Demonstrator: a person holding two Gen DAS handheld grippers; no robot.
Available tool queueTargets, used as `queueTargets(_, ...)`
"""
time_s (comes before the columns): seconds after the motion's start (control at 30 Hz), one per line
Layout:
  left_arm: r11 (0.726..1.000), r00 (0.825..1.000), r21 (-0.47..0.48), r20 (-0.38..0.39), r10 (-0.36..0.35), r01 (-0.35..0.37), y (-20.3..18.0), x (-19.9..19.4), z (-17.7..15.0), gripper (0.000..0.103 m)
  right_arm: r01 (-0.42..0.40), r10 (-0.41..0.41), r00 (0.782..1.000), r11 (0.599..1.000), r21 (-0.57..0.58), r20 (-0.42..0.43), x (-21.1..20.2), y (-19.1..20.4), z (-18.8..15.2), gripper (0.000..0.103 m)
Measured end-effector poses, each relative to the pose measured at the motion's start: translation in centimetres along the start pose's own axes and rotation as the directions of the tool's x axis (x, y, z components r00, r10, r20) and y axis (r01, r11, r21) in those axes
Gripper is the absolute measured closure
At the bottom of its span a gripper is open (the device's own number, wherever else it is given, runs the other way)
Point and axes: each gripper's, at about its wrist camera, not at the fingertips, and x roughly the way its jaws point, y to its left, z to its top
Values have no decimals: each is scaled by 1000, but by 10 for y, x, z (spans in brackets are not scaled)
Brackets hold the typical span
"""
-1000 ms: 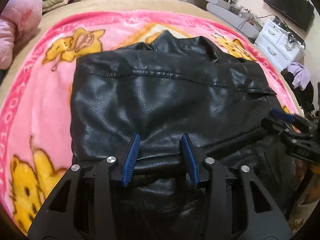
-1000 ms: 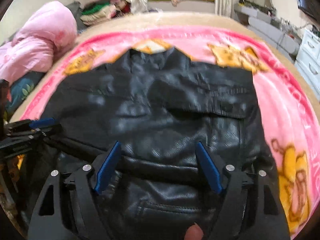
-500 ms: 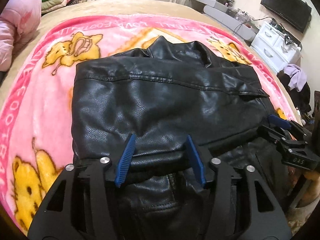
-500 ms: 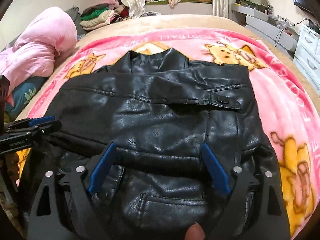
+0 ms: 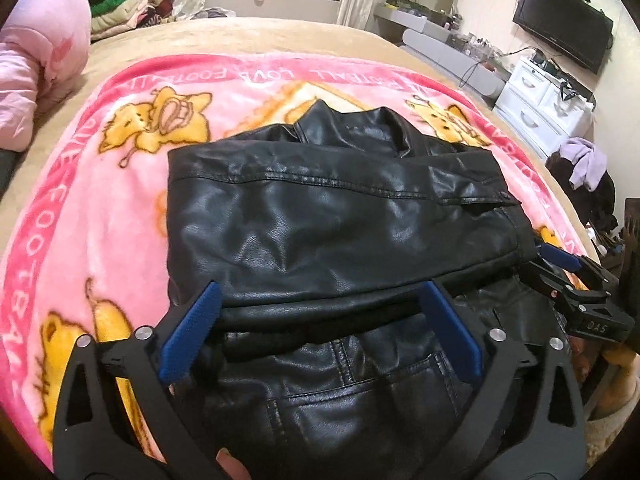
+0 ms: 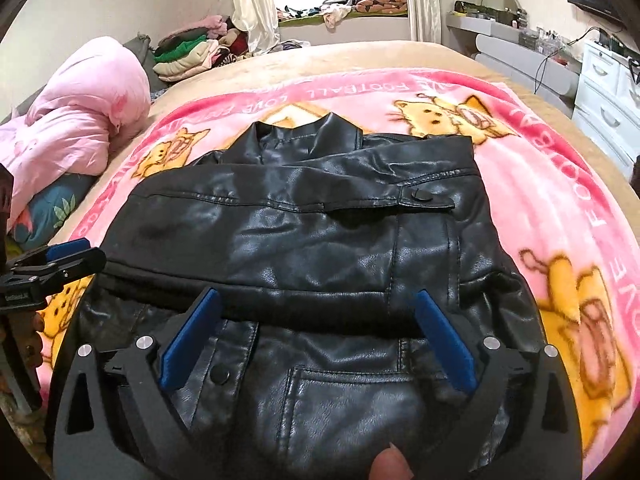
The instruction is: Fold large clothes
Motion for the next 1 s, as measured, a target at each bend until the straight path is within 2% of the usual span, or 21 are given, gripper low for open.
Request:
queueTargets(0.23, 1000, 1000, -17, 9, 1, -1, 2, -9, -1, 9, 26, -26, 999, 1000, -14, 27, -17, 7, -2, 5)
queueTargets(0.53, 999, 999, -44, 40, -8, 10, 5, -33, -7, 9, 14, -14, 998, 1000, -7, 57, -48, 8, -11, 5)
queueTargets(0.67, 998, 994, -24, 93, 62, -61, -1, -49, -9, 9, 11, -11, 998, 1000, 0, 66, -62, 5, -19, 5)
queueTargets(0.8, 997, 989, -28, 131, 71, -68, -7, -65, -9, 9, 11, -12, 997, 1000, 11, 77, -76, -1, -26, 5)
queueTargets(1.0, 997, 983, -10, 165, 81, -80, -20, -85, -28, 9, 9, -11, 997, 1000, 23, 82, -97, -11, -42, 5)
